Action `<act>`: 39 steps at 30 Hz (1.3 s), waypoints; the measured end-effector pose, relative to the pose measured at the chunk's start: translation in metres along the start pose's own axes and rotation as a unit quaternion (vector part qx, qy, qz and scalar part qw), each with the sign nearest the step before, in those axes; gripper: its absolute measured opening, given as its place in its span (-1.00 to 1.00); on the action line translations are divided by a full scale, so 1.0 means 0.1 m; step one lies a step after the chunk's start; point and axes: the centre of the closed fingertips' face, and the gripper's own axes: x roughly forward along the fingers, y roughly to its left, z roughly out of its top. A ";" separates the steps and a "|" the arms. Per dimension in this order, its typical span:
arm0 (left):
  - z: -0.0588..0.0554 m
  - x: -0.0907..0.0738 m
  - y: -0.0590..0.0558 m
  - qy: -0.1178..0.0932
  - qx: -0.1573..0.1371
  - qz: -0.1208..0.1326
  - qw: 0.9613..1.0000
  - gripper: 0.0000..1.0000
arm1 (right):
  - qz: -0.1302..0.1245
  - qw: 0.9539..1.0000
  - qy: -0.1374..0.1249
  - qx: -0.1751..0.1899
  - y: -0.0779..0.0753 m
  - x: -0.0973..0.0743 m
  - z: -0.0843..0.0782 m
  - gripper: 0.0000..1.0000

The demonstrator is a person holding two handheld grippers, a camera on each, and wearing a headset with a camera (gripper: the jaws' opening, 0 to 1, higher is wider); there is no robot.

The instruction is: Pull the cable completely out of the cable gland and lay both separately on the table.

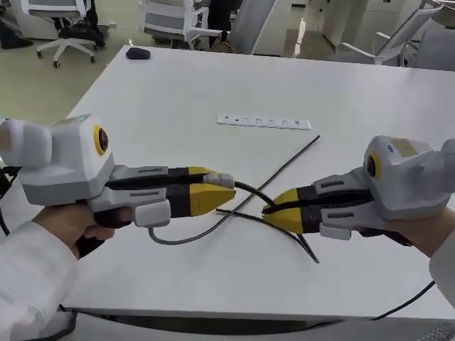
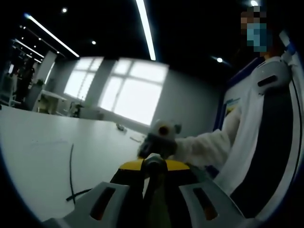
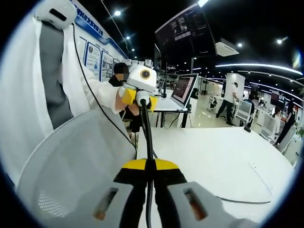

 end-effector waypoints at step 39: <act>-0.09 0.06 0.05 0.024 -0.001 0.011 1.000 -0.68 | 0.025 0.997 -0.068 0.036 0.03 0.08 0.63 -0.81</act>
